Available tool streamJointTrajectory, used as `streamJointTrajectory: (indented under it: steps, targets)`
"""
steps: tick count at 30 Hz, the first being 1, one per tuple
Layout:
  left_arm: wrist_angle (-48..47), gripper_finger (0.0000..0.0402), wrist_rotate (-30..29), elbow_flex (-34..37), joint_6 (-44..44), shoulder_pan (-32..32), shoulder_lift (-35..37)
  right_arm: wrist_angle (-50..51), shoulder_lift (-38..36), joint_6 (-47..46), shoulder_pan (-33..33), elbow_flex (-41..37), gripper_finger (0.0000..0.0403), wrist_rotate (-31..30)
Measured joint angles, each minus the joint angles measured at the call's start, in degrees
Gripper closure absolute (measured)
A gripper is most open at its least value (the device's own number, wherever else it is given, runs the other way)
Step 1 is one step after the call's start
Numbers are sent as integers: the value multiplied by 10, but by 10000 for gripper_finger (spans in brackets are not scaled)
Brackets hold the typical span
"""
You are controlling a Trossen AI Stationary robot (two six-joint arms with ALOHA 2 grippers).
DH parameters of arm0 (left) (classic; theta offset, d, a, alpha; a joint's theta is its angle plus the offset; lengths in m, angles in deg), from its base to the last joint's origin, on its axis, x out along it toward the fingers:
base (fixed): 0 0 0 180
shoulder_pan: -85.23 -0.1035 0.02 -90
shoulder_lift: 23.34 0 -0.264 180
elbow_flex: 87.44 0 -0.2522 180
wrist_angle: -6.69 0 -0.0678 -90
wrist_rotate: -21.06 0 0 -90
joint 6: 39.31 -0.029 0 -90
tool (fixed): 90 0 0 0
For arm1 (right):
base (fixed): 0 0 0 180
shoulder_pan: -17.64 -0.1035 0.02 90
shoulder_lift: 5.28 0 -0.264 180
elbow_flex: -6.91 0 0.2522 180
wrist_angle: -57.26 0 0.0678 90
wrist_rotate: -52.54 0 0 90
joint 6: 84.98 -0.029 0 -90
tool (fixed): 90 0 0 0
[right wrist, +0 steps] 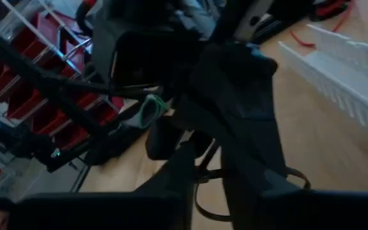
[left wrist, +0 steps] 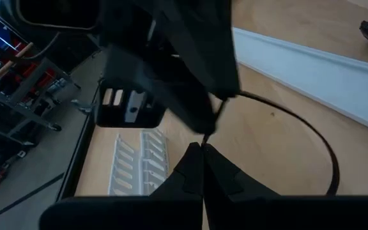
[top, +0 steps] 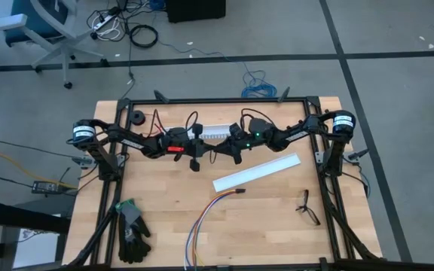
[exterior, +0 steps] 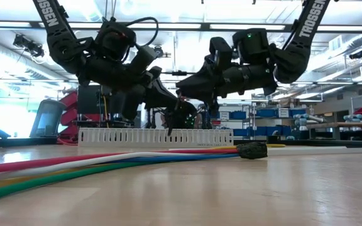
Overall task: Ziptie cables
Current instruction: Wrap the cables together using the black zip tie
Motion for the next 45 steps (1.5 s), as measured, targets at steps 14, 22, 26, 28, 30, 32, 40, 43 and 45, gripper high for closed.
streamJointTrajectory:
  steps: [14,22,26,28,30,32,40,43,45]
  targets:
    - [-12,401,15,-1,1,6,0,-49,0,44,36,0,402,-66]
    - [-47,401,16,-1,3,9,0,-67,0,45,83,0,402,-79]
    - [-56,401,17,-1,4,8,0,-68,0,44,94,0,402,-81]
    - [-61,401,18,-1,4,9,0,-68,0,44,99,0,402,-82]
    - [-63,401,18,-1,6,9,0,-68,0,43,105,0,402,-88]
    - [-64,401,18,-1,18,9,0,-71,0,43,107,0,402,-85]
    - [-67,401,23,0,27,8,0,-82,0,24,108,0,388,52]
    - [-67,401,24,0,27,8,0,-78,0,22,114,0,367,83]
    - [-70,401,24,0,27,8,0,-78,0,11,120,0,350,106]
